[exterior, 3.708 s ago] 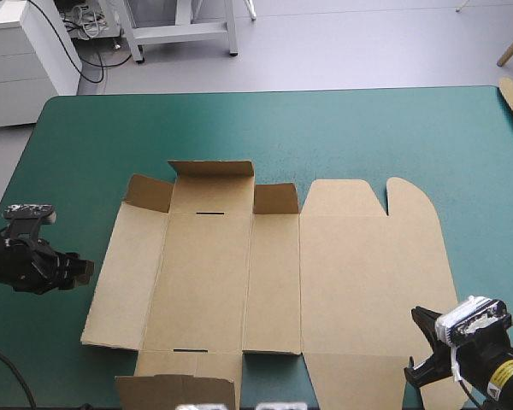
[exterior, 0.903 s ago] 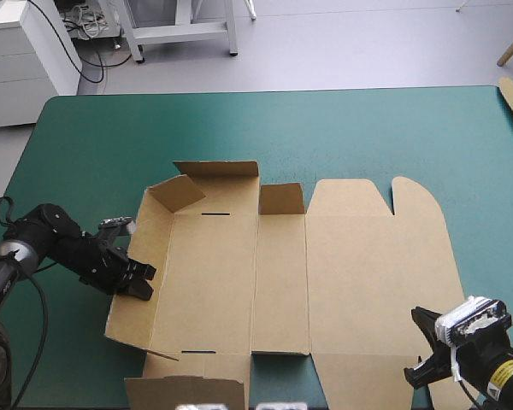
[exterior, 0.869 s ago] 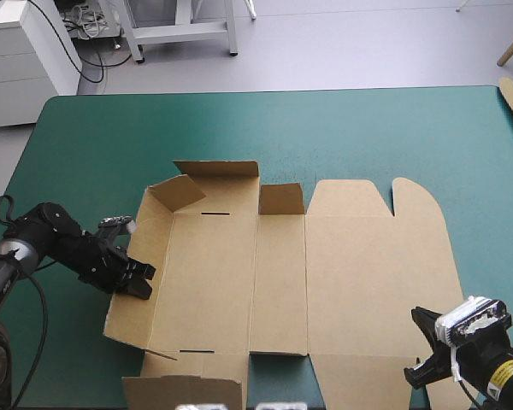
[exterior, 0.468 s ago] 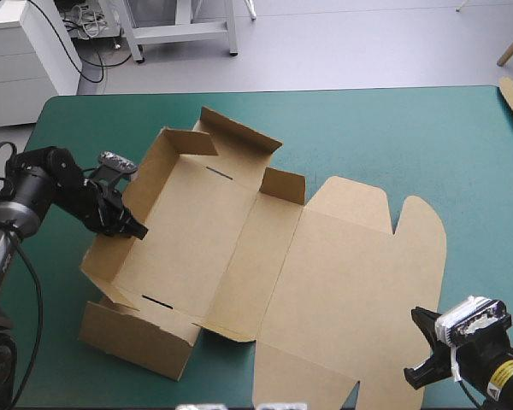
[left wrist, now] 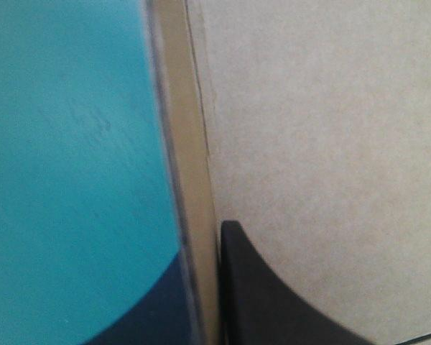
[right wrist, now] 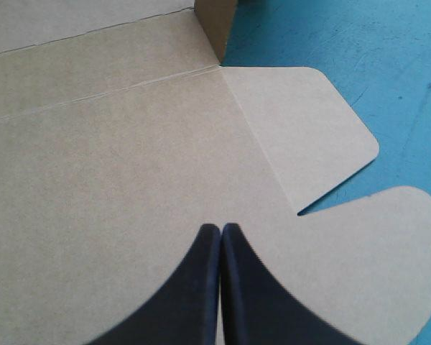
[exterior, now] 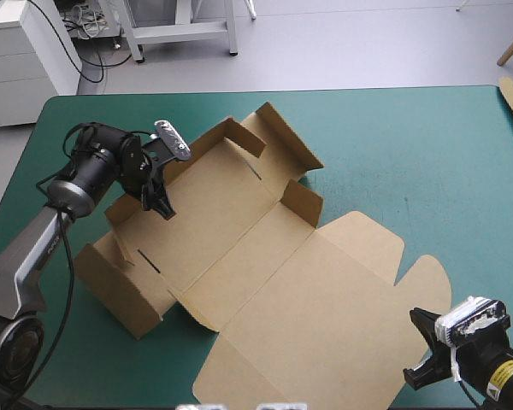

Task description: Fold the box

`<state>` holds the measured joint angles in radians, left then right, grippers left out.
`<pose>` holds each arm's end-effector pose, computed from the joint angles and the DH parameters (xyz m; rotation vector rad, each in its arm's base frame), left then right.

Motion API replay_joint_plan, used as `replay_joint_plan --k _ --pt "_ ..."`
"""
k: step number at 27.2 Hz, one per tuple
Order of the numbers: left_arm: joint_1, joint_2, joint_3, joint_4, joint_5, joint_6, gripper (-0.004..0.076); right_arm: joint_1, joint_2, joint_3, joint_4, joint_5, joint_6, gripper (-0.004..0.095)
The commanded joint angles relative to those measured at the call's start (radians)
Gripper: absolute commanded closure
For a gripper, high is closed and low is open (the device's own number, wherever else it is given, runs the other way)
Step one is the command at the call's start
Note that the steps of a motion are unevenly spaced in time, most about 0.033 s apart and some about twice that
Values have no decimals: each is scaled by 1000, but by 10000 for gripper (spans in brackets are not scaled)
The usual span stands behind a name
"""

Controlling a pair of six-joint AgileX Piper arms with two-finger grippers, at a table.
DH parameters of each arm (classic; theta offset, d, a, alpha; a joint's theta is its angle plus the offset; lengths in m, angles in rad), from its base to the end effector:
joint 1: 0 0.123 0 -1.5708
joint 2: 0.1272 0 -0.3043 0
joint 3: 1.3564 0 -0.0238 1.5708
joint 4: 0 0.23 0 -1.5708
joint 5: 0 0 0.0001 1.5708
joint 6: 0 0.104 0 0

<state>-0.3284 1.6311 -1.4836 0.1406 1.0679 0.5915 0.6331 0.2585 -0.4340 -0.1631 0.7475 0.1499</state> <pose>0.3186 -0.0951 0.3387 1.2510 2.4029 0.2661 0.0275 0.0059 0.2725 -0.5453 1.9856 0.2995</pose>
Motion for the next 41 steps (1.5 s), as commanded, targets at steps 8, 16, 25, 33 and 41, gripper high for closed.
replay_joint_plan --k 8,16,25,33,41 --pt "-173 -43 -35 294 -214 0 731 -3 11 -25 -6 -75 -3 929" --pt "-297 -43 -18 309 -248 0 731 -3 11 -25 -6 -75 -3 929" --pt "-426 -82 106 405 -412 -26 731 -3 11 -25 -6 -75 -3 929" --pt "-512 -178 231 563 -543 -180 731 -3 11 -25 -6 -76 -3 929" --pt "-635 -217 417 994 -506 -651 731 -3 11 -25 -12 -76 -3 928"
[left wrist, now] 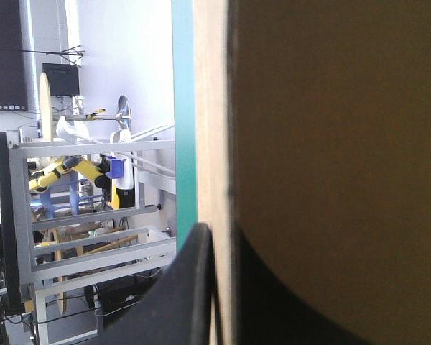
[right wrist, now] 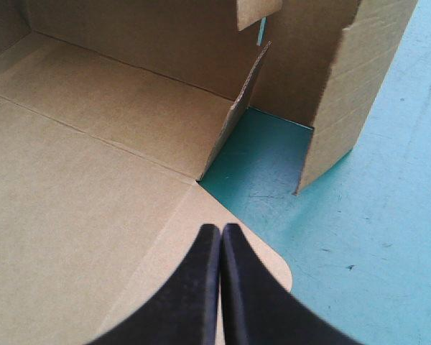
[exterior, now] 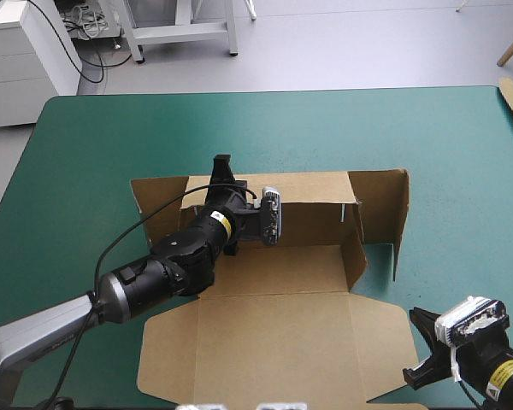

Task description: Fold the box

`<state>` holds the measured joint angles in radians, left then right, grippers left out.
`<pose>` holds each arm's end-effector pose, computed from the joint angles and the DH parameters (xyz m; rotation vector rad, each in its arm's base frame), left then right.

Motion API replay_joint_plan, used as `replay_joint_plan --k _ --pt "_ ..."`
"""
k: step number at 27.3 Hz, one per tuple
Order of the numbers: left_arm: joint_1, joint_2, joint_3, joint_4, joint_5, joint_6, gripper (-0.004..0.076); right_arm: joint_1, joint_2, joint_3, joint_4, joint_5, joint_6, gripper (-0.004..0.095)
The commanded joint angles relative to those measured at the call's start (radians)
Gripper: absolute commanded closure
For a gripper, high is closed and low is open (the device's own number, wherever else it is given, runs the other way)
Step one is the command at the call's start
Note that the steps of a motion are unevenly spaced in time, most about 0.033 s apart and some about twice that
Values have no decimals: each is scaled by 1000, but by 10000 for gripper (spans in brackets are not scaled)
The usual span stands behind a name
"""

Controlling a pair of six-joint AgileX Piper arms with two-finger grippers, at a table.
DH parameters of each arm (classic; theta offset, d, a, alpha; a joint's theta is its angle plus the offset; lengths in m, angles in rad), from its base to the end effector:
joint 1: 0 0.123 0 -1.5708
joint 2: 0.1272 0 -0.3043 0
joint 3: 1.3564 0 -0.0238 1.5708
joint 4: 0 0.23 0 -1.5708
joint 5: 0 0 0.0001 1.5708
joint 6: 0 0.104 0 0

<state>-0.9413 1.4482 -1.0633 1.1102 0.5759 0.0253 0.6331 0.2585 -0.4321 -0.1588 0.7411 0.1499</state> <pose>0.2202 -0.2160 0.3329 1.6153 1.3863 0.6167 0.0276 0.0065 0.2725 -0.5438 1.9825 0.3060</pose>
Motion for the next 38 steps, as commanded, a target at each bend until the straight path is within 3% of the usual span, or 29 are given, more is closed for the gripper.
replay_joint_plan --k 1,4,8,12,26,38 --pt "-28 -36 -3 25 -4 -89 731 -3 11 -27 -19 -70 -3 924" --pt "-56 -52 -3 19 46 -89 731 -3 11 -27 -19 -70 -17 853" --pt "-110 -62 -3 5 75 -89 731 -3 11 -27 -19 -70 -15 502" --pt "-110 -63 -3 -24 82 -89 731 -3 11 -27 -17 -70 -13 298" --pt "-110 -63 -3 -42 86 -89 731 -3 17 -61 -23 -75 33 290" --pt "-110 -63 -3 -55 87 -89 731 -3 251 -406 -60 127 173 290"
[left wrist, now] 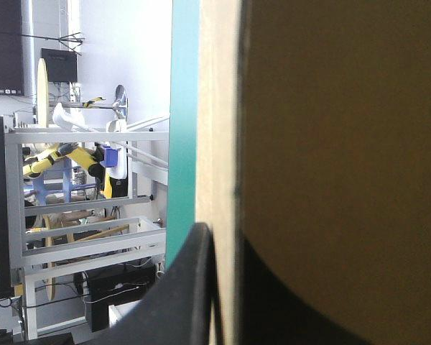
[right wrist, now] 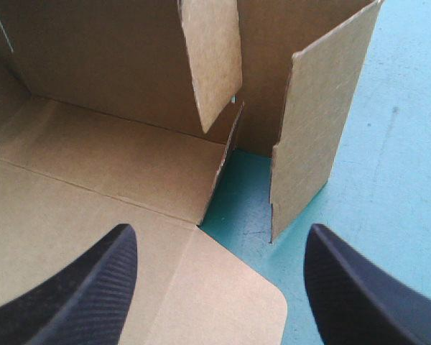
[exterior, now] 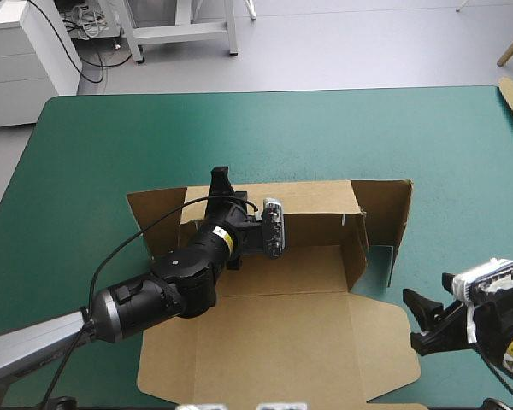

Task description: Fold the box

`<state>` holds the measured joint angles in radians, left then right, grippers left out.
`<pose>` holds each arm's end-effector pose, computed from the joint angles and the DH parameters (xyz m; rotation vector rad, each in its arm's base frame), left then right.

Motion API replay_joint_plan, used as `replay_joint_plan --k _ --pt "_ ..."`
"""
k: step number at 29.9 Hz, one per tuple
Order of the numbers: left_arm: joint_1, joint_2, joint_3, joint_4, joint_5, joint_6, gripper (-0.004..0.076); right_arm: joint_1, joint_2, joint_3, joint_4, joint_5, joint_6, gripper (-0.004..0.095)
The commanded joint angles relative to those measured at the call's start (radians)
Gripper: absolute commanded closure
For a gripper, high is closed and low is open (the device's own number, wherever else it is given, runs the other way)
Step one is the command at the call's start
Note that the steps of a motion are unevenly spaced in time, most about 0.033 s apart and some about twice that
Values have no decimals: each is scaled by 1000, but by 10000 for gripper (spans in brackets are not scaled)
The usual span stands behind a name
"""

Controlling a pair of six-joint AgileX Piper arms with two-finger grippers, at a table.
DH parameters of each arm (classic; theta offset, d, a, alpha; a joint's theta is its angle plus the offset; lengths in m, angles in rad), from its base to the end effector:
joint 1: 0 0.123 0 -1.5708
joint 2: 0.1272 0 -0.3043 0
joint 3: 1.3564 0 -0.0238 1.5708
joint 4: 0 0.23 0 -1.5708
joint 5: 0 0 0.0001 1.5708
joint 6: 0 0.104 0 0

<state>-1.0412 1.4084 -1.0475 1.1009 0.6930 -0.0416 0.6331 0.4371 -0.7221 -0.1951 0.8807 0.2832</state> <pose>0.1957 -0.2169 0.3372 1.5870 1.4326 0.6084 0.0404 0.0104 0.3423 -0.3989 2.0419 0.3314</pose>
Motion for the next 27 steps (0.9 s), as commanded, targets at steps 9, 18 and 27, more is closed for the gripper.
replay_joint_plan --k 9,18,27 --pt "-10 -24 -19 -41 -20 -22 731 -3 298 -437 -79 143 35 290" --pt "-10 -50 -19 -52 -17 -22 731 -3 517 -715 -122 278 -13 290" --pt "-10 -82 -17 -52 -22 -9 731 -34 745 -919 -157 289 -45 290"
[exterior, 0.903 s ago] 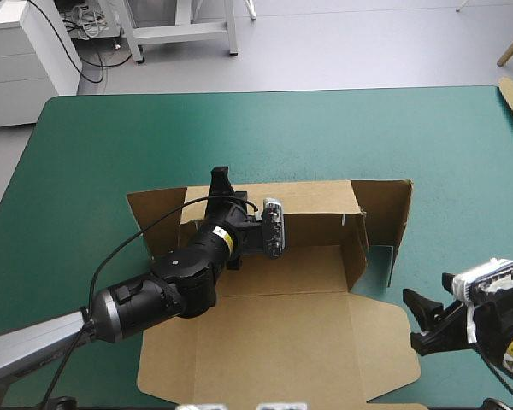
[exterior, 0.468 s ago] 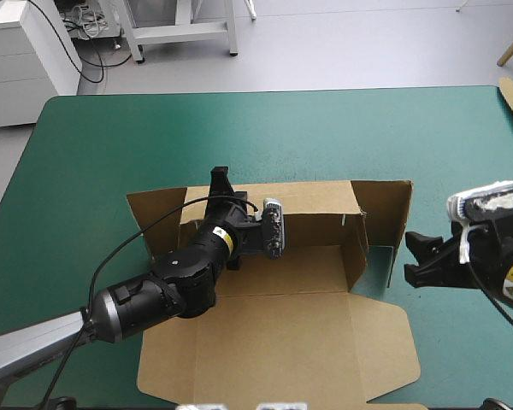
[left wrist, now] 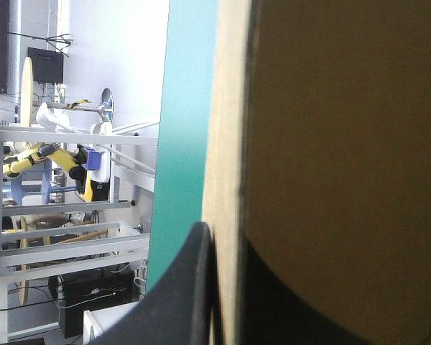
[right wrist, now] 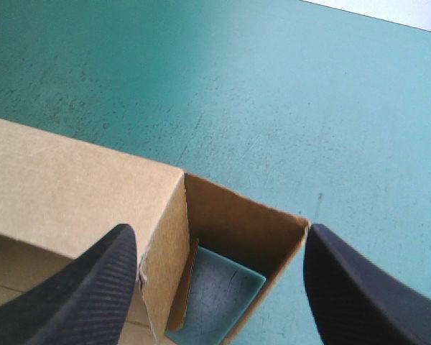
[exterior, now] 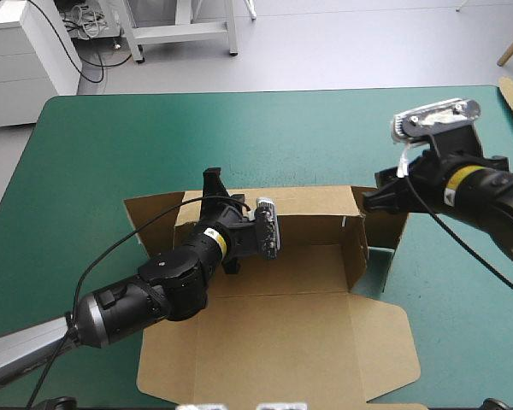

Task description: Fold the box

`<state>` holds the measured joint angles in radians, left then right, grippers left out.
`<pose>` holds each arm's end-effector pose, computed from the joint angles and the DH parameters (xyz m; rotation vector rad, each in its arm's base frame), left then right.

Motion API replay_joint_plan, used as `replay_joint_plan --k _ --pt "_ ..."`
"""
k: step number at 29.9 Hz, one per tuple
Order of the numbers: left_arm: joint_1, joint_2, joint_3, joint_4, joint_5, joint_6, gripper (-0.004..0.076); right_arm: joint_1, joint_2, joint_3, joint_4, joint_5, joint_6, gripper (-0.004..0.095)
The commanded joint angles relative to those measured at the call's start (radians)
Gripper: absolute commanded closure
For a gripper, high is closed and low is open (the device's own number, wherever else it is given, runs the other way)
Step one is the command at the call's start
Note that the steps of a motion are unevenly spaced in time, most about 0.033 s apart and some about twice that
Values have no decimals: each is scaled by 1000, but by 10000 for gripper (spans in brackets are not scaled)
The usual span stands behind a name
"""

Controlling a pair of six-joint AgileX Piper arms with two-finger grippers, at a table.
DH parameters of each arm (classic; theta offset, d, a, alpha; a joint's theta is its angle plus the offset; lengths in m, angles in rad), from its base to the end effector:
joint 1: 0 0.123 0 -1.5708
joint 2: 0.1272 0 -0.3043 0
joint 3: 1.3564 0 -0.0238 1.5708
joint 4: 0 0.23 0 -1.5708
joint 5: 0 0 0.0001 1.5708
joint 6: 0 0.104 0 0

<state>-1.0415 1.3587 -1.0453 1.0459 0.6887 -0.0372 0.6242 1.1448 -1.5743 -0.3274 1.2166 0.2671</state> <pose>0.1880 -0.2080 0.3475 1.5404 1.4599 0.5448 0.1608 0.0771 0.4856 -0.3614 2.1869 0.0813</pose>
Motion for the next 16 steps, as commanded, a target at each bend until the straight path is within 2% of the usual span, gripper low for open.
replay_joint_plan --k 1,5,12,16 --pt "-10 -32 -14 3 -25 -13 731 -44 63 -87 -11 -47 -38 290" --pt "-10 -32 -6 -7 -39 -13 731 -145 155 -145 58 -47 -92 290" --pt "-10 -32 -6 -18 -61 -13 731 -396 299 -184 340 -47 -275 290" --pt "-10 -32 -6 -18 -61 -7 731 -456 363 -184 424 -47 -347 290"
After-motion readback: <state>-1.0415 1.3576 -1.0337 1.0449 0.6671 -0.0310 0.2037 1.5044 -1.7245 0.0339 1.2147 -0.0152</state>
